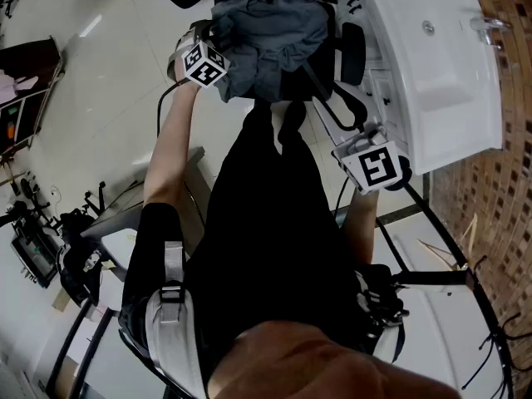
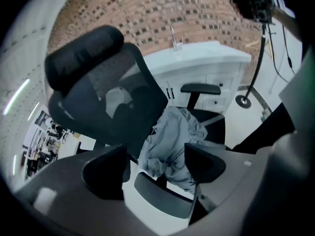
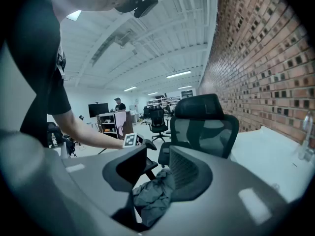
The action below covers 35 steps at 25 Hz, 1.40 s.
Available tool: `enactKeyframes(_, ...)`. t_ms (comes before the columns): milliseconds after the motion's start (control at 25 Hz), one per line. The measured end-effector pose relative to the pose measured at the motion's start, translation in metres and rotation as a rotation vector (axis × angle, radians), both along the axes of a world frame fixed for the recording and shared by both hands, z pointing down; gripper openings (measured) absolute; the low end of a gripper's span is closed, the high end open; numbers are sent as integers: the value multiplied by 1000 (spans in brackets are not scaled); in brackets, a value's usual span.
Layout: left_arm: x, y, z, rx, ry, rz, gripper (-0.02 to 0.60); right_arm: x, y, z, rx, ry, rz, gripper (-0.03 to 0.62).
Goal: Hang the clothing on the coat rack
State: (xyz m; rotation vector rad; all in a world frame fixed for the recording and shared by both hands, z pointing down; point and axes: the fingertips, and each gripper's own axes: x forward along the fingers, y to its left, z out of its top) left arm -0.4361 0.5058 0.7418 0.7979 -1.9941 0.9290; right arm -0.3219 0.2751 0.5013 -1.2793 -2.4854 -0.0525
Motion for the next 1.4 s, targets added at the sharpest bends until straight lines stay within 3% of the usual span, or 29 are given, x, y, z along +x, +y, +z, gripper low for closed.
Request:
enactKeyframes(120,-49,18,80,-146,91,82,360,-23,1,23,38,35,42,144)
enactKeyframes(200,-78,30,128,-195,151,90,380,-39,6,39,46,60,72,144)
enactKeyframes(440,-146,49,226,-117,210,-112,380,-70,24,96,31,127,89,144)
enactKeyframes(560,-158,57,265,-156,251,-122,380,-78,25,123,33,154,109,144)
enactKeyframes(680,-163,69,297,-248,299,-123,377,-76,23,150,66,195,122,144)
enactKeyframes(800,-176,67,317,-270,310,-135,338,-77,16,176,89,227,122,144)
enactKeyframes(840,-179,66,320,-259,305,-148,297,-77,14,182,97,237,122,143)
enactKeyframes(920,-185,63,313,-194,282,-186,70,-78,13,187,108,249,122,144)
enactKeyframes(960,-187,60,301,-132,264,-207,45,-79,14,188,107,257,125,143)
enactKeyframes(1080,-181,42,235,117,166,-223,34,-80,19,185,97,285,134,143)
enactKeyframes(1240,-126,8,110,413,34,-125,31,-92,24,182,95,285,142,143)
enactKeyframes(1320,-89,-3,51,497,-31,-46,31,-104,23,190,112,258,141,143)
enactKeyframes(1400,-49,-16,0,531,-78,58,30,-113,24,204,152,215,98,144)
